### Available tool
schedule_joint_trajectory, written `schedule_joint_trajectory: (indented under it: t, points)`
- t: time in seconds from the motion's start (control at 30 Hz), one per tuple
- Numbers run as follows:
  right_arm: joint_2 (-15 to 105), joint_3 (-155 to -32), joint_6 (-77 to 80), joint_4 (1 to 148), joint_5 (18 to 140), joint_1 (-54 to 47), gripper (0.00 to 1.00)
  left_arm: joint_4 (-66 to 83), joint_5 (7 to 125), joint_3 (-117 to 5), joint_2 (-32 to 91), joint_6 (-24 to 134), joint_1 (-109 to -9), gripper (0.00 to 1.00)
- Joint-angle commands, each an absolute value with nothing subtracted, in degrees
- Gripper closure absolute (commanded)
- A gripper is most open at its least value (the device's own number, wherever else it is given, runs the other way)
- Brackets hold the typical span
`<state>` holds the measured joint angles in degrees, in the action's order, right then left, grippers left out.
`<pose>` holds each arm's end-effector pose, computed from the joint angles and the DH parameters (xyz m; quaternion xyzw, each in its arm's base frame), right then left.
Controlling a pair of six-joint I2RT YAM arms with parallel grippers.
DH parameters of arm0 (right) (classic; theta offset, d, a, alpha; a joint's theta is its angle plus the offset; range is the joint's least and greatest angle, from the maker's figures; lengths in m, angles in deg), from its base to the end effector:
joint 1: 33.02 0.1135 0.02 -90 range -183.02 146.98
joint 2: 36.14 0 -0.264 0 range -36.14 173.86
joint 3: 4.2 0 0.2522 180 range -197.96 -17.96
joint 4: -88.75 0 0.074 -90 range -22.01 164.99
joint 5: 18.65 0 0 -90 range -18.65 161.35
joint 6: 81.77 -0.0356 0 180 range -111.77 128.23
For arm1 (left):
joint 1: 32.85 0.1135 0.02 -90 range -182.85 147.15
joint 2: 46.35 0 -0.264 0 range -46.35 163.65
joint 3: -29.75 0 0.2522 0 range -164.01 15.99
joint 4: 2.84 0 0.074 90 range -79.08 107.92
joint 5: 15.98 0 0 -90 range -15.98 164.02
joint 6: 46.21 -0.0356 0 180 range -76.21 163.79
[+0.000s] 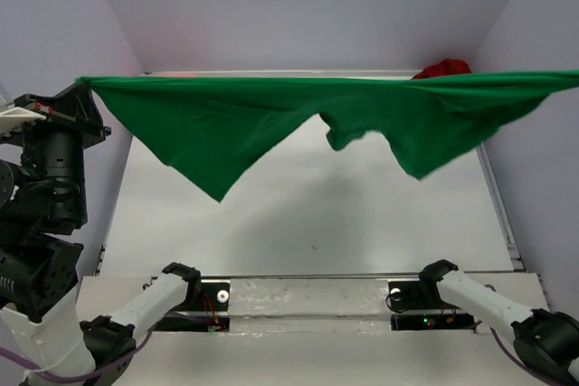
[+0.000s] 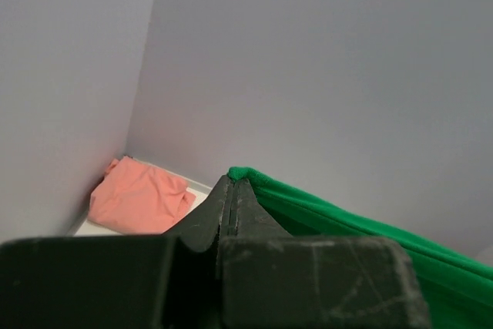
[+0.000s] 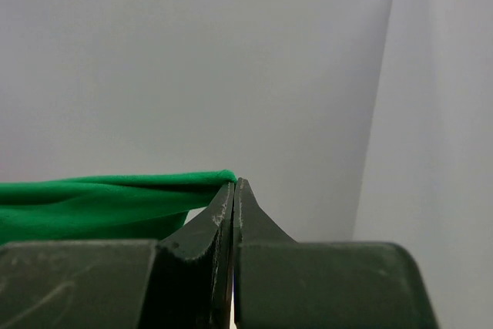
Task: Fold and stack the t-shirts
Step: Flatten the tshirt out
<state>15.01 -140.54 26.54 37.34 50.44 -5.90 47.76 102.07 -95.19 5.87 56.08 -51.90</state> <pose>-0.0256 -0.0274 0.6300 -0.0313 0.4892 -0.0186 0.8714 0.0346 0.0058 0.6027 -0.1688 0.5526 -0.0871 0.8115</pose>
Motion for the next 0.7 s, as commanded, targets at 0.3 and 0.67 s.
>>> schedule_joint_trajectory:
  t: [0.3, 0.67]
  points:
    - [30.9, -147.5, 29.0, 38.5, 48.7, -5.9, 1.00, 48.0, 103.1, -98.4, 14.6, 52.7, -51.6, 1.00]
    - [53.9, -163.3, 40.9, 45.7, 42.9, -6.6, 1.00, 49.3, 99.5, -121.2, 41.5, 51.6, -49.5, 1.00]
